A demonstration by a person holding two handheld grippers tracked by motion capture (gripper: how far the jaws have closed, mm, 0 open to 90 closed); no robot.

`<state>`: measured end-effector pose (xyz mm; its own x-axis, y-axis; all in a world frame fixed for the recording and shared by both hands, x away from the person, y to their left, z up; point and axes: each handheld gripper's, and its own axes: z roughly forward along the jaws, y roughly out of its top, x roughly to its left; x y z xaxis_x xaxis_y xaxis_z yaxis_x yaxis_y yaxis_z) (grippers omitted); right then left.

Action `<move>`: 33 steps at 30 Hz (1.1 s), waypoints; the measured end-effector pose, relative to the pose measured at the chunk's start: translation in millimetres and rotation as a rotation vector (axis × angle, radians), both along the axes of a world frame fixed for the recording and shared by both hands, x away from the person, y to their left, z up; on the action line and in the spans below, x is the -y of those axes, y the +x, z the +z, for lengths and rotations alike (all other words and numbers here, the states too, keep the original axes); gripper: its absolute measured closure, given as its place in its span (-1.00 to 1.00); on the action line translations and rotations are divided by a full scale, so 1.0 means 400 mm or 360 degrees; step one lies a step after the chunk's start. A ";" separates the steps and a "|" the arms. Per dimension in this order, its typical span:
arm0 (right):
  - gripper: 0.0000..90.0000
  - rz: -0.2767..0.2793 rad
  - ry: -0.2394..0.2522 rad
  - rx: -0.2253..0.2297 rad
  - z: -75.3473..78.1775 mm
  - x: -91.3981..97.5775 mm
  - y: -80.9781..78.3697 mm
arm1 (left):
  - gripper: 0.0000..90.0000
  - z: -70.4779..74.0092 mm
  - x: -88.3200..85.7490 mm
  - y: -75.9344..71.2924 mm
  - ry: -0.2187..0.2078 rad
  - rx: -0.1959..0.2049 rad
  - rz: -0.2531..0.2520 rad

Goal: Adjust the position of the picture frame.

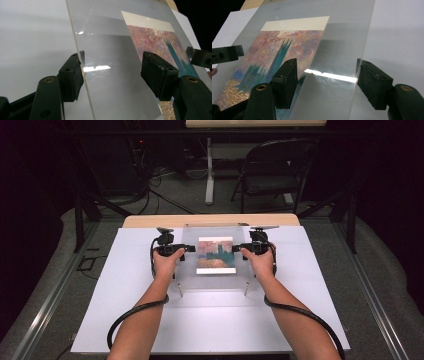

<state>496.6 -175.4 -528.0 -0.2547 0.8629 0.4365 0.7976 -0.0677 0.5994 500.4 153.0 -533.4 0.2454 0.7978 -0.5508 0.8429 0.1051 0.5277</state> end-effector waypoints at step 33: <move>-0.22 -0.0040 -0.0045 0.0297 0.056 -0.015 -0.067 | -0.03 0.049 -0.020 -0.064 -0.0074 0.0243 0.0019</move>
<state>469.7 -169.4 -505.6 -0.3074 0.8813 0.3590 0.6706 -0.0671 0.7388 475.0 161.0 -514.0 0.3194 0.7759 -0.5441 0.7518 0.1420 0.6439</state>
